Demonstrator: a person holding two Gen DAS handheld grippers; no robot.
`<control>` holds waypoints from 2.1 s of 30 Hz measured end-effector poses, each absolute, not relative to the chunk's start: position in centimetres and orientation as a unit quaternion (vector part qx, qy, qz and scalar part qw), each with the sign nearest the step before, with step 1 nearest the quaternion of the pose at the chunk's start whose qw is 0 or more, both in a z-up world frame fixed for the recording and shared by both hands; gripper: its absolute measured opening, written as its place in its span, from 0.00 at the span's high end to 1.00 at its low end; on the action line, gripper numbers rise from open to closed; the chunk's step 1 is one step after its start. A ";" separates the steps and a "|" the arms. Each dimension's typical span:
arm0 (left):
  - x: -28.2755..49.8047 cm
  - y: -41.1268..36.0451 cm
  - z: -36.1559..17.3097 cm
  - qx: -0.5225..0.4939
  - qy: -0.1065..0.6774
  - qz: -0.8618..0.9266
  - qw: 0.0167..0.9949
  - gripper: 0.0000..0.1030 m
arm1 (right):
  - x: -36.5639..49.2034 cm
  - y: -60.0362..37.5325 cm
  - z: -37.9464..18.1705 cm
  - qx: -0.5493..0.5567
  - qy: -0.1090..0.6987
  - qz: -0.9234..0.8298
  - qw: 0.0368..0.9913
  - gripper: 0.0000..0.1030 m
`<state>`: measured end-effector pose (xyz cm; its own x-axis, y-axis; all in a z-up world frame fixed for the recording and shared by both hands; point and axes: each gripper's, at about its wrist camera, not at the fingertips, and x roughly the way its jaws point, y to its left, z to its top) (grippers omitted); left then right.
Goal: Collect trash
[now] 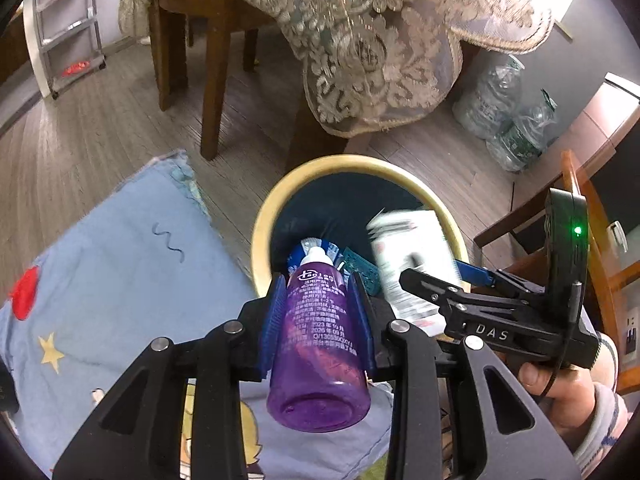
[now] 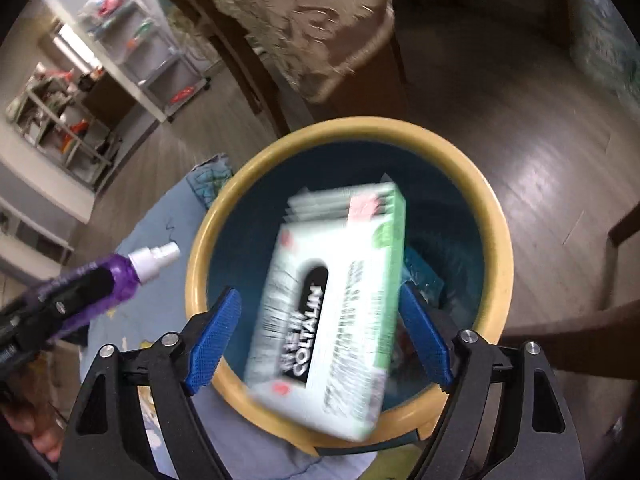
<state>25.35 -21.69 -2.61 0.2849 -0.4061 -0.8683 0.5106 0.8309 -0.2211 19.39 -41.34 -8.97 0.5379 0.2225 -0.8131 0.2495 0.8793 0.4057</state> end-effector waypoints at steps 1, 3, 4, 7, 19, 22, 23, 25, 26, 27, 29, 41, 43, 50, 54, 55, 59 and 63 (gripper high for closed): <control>25.5 -22.0 -3.1 0.042 0.531 -0.295 0.793 0.69 | 19.3 -41.5 -9.0 0.251 0.479 -0.008 0.841 0.21; 25.4 -22.7 -3.6 0.042 0.536 -0.302 0.787 0.69 | 18.9 -41.9 -8.5 0.266 0.469 -0.005 0.842 0.21; 25.4 -23.0 -3.7 0.045 0.536 -0.303 0.786 0.69 | 18.6 -42.1 -8.2 0.270 0.464 -0.005 0.844 0.20; 25.3 -23.9 -4.1 0.048 0.539 -0.309 0.783 0.69 | 18.0 -42.6 -7.5 0.281 0.455 -0.011 0.845 0.17; 26.2 -22.1 -2.7 -0.015 0.521 -0.316 0.793 0.26 | 14.9 -42.9 -1.9 0.280 0.391 0.017 0.876 0.15; 26.9 -20.4 -2.2 -0.027 0.517 -0.302 0.800 0.24 | 14.3 -42.4 -0.8 0.272 0.385 0.025 0.882 0.14; 27.1 -19.8 -2.2 -0.029 0.519 -0.295 0.802 0.24 | 13.9 -42.3 -0.5 0.269 0.382 0.027 0.884 0.14; 27.3 -18.9 -2.2 -0.036 0.520 -0.288 0.803 0.24 | 13.6 -42.2 -0.3 0.267 0.380 0.031 0.885 0.14; 27.4 -18.6 -2.2 -0.038 0.521 -0.284 0.804 0.24 | 13.4 -42.1 -0.1 0.264 0.379 0.032 0.886 0.14; 27.4 -18.3 -2.2 -0.038 0.522 -0.281 0.805 0.24 | 13.5 -42.1 -0.1 0.263 0.378 0.032 0.887 0.14; 27.3 -18.0 -2.0 -0.035 0.519 -0.280 0.806 0.24 | 13.3 -42.1 -0.1 0.261 0.379 0.030 0.887 0.14; 24.6 -17.4 0.0 0.002 0.492 -0.258 0.832 0.08 | 11.2 -41.5 0.7 0.215 0.378 0.011 0.900 0.11; 23.5 -17.0 0.7 0.009 0.479 -0.249 0.842 0.07 | 10.6 -41.4 0.9 0.205 0.376 0.008 0.904 0.09; 19.2 -16.4 2.0 0.033 0.458 -0.233 0.857 0.06 | 8.1 -40.4 1.9 0.155 0.365 -0.001 0.918 0.08; 16.6 -16.7 2.5 0.052 0.442 -0.238 0.863 0.06 | 6.8 -39.7 2.0 0.129 0.358 -0.009 0.925 0.07; 16.0 -16.7 2.6 0.055 0.438 -0.236 0.865 0.06 | 6.5 -39.6 2.0 0.126 0.357 -0.011 0.926 0.07; 14.2 -16.5 2.8 0.066 0.425 -0.229 0.873 0.06 | 5.1 -39.2 1.8 0.110 0.351 -0.030 0.929 0.06; 12.5 -16.0 3.1 0.072 0.406 -0.226 0.883 0.06 | 3.7 -38.5 1.6 0.097 0.348 -0.040 0.932 0.06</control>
